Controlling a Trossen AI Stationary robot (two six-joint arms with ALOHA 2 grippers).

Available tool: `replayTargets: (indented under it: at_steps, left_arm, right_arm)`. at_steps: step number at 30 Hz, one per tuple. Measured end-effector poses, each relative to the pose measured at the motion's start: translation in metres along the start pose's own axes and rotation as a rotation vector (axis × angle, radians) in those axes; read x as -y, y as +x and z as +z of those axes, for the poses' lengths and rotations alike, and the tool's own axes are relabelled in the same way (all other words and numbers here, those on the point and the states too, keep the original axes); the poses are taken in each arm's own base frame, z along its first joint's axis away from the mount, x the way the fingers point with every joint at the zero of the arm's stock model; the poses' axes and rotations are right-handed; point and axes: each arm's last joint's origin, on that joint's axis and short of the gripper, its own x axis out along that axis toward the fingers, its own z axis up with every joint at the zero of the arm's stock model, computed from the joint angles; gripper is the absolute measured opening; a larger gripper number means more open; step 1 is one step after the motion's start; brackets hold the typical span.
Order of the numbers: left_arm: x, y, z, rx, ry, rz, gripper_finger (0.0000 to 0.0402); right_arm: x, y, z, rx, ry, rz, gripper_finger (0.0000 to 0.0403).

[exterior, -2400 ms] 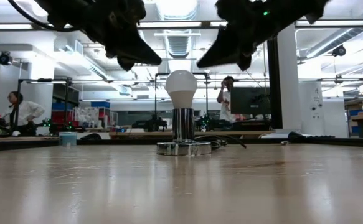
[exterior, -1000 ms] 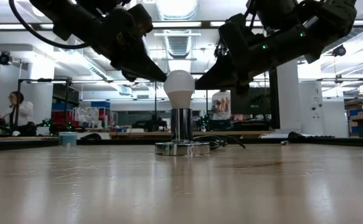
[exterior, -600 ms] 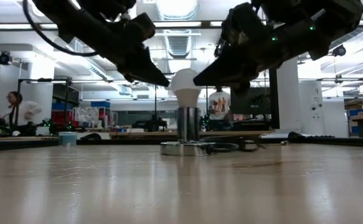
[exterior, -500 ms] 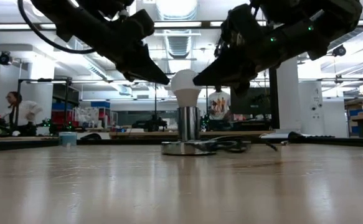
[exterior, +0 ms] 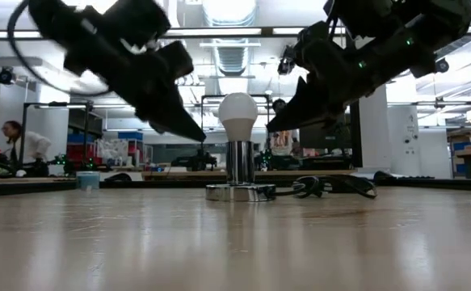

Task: Screw lightbulb
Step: Insert the white lightbulb into the metal lamp

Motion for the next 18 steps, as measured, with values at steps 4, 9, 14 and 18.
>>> replayTargets:
  at_steps: [4,9,14,18]
  left_arm:
    - [-0.004,0.003,-0.017,0.141,-0.019,0.052,0.0000]
    - [-0.006,0.011,-0.032,0.150,-0.020,0.057,0.0016]
    - [-0.004,0.029,-0.029,0.136,-0.031,0.059,0.0074]
    - [-0.005,0.044,-0.028,0.127,-0.016,0.119,0.0132]
  right_arm:
    - [0.002,0.003,-0.007,0.064,-0.005,0.007,0.0000]
    - [0.003,0.011,-0.014,0.061,0.017,0.001,0.0016]
    - [0.002,0.015,-0.014,0.071,0.022,0.003,0.0083]
    - [0.001,0.019,-0.012,0.081,0.021,0.001,0.0149]
